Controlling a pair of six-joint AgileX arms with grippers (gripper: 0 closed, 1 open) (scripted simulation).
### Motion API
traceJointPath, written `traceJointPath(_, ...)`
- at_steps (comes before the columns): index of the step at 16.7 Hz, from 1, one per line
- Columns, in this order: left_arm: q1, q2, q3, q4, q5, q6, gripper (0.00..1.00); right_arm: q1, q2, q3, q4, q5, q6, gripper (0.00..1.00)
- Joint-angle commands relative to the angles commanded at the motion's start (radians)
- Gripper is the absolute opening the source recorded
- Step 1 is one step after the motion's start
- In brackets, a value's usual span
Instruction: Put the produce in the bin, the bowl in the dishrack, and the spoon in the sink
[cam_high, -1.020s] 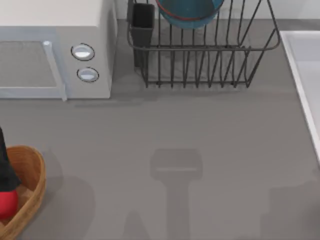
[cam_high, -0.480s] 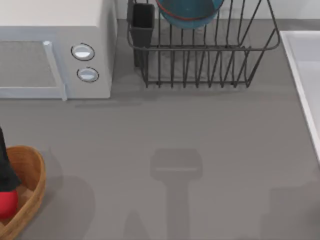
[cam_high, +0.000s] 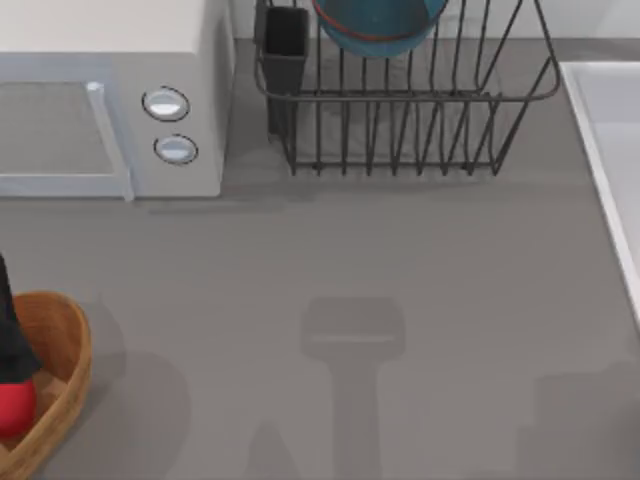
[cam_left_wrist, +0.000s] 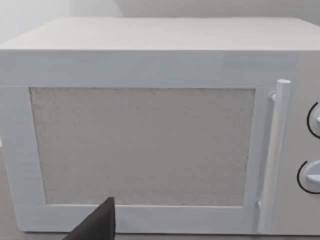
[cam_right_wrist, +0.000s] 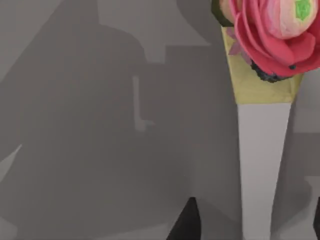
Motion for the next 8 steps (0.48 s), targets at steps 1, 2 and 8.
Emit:
traceJointPath(1,0.000,0.000,0.000,0.000,0.000,0.000,1.00,-0.001,-0.008,0.018,-0.024,0.000,-0.001,0.00)
traceJointPath(2,0.000,0.000,0.000,0.000,0.000,0.000,1.00,-0.001,-0.020,0.041,-0.058,0.000,-0.004,0.00)
traceJointPath(8,0.000,0.000,0.000,0.000,0.000,0.000,1.00,-0.004,-0.130,0.225,-0.382,0.001,-0.009,0.00)
